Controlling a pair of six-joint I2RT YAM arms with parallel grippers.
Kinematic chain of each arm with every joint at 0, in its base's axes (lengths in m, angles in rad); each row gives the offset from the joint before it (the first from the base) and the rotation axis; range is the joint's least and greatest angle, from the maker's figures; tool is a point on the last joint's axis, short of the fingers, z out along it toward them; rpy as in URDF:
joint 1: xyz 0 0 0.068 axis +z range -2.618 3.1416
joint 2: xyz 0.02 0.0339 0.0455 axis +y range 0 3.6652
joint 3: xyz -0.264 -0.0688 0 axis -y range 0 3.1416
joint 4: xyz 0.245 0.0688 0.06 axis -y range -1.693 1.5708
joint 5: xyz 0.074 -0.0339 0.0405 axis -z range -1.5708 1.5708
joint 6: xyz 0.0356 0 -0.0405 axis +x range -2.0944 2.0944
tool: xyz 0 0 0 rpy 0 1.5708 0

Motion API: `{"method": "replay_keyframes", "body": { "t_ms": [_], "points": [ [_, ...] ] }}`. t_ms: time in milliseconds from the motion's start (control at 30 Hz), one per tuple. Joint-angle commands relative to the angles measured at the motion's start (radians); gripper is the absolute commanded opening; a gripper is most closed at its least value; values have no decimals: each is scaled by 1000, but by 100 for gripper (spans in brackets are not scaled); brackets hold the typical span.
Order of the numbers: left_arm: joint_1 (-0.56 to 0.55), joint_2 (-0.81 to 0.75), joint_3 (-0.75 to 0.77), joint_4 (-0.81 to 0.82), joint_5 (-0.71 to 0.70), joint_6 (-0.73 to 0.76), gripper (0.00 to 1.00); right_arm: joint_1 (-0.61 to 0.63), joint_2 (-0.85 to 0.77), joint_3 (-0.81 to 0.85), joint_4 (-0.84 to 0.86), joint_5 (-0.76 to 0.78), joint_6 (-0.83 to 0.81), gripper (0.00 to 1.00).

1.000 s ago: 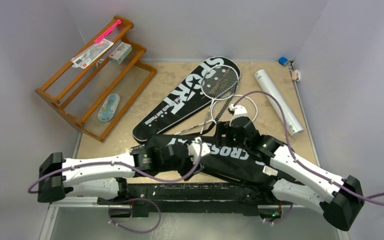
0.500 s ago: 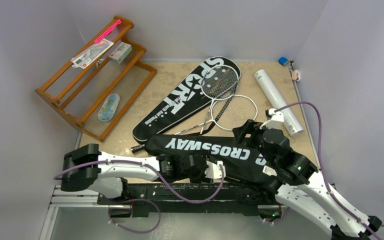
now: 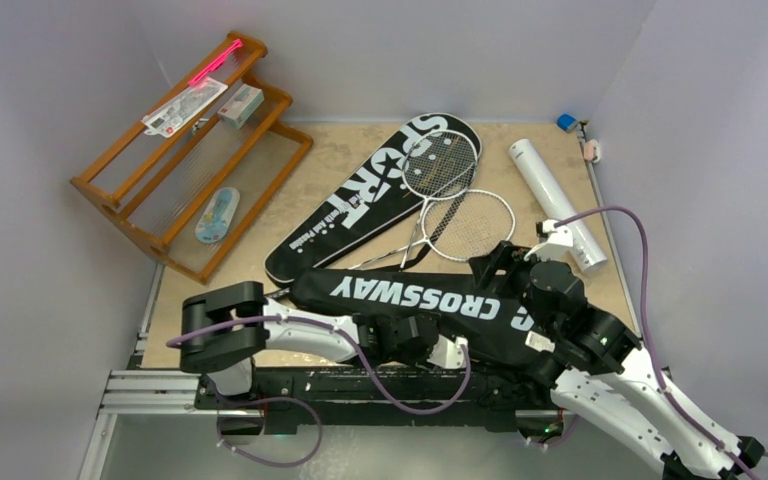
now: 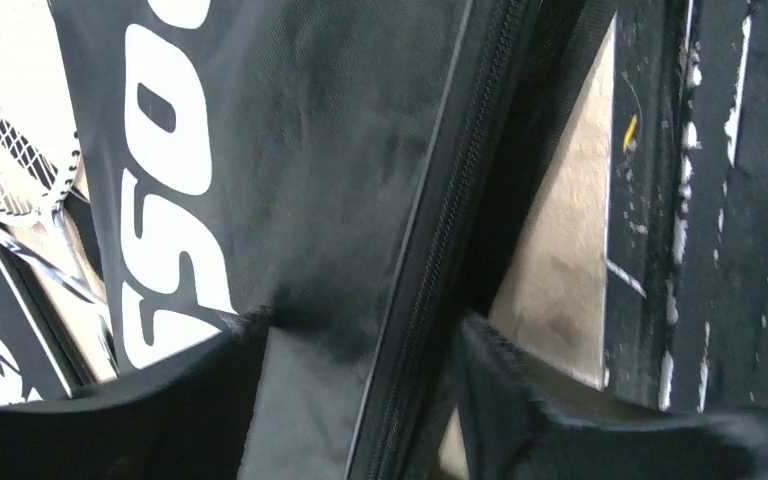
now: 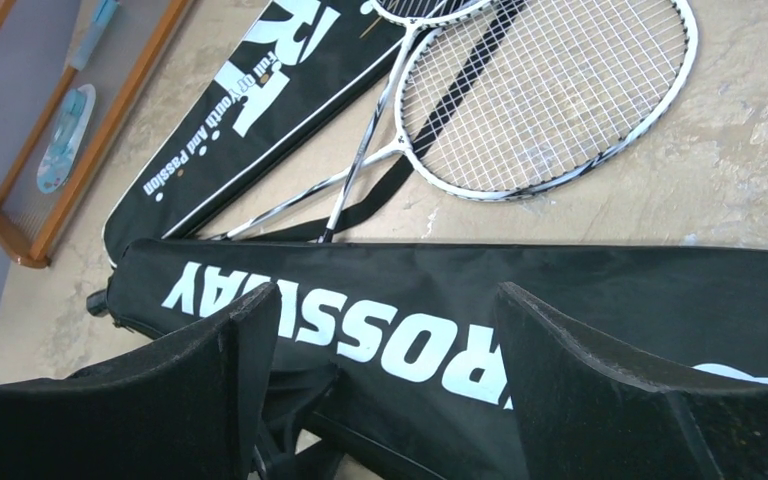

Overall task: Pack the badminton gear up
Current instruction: Pick up the racket bag from the center of the board, then place the racket bag at the center of the board.

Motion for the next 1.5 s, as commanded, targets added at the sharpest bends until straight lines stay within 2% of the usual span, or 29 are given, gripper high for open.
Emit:
{"method": "replay_keyframes", "body": {
  "t_ms": [0,100,167,200,367,467,767,933,1033,1100,1333,1467],
  "points": [
    [-4,55,63,24,3,28,53,-2,4,27,18,31,0,79],
    [-4,91,95,6,-15,28,25,-2,-1,29,18,35,-1,79],
    [-3,105,129,-30,-24,23,2,-2,-8,33,17,41,-1,78],
    [-2,100,147,-51,-23,13,0,-2,-12,37,14,45,0,78],
    [24,-16,183,-64,8,-49,0,-2,-48,83,-26,78,7,77],
    [56,-102,210,-86,-54,-136,0,-1,-71,134,-57,90,-4,77],
    [156,-290,411,-462,-169,-322,0,-1,-96,328,-138,128,-52,76],
    [198,-364,522,-698,-293,-389,0,-2,-101,394,-163,160,-72,76],
    [268,-380,580,-784,-386,-422,0,-2,-101,402,-160,163,-74,76],
    [334,-387,622,-823,-394,-447,0,-2,-99,399,-158,156,-67,76],
    [637,-387,606,-681,-374,-358,0,-2,-5,312,-90,42,-41,75],
    [794,-346,571,-512,-294,-310,0,-2,77,285,-48,-38,-19,75]
  ]
}}
